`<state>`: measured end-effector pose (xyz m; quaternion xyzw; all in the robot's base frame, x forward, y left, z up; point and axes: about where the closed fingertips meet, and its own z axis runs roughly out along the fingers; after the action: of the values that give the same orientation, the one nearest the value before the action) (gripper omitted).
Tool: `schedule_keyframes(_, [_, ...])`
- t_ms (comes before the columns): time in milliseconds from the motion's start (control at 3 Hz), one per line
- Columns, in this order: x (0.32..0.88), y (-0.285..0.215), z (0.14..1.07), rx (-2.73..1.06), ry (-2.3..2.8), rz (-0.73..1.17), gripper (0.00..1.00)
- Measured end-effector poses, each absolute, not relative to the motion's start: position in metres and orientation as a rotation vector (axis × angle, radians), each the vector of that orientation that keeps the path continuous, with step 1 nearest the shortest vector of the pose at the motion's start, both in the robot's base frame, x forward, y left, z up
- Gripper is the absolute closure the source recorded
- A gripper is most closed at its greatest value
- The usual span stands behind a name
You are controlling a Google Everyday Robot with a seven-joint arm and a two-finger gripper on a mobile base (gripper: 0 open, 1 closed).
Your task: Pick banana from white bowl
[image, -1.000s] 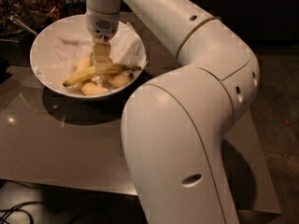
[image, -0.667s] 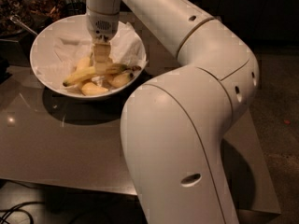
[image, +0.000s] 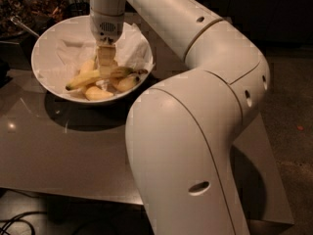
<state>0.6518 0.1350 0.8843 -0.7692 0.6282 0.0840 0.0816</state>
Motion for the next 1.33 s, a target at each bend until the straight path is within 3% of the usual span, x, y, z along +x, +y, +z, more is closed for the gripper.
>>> schedule_keyframes(333, [0.6518,0.135,0.8843,-2.299,1.877,0.251,0.38])
schedule_keyframes(1000, [0.6518,0.135,0.8843,-2.299,1.877,0.251,0.36])
schedule_keyframes(1333, [0.6518,0.135,0.8843,-2.299,1.877,0.251,0.41])
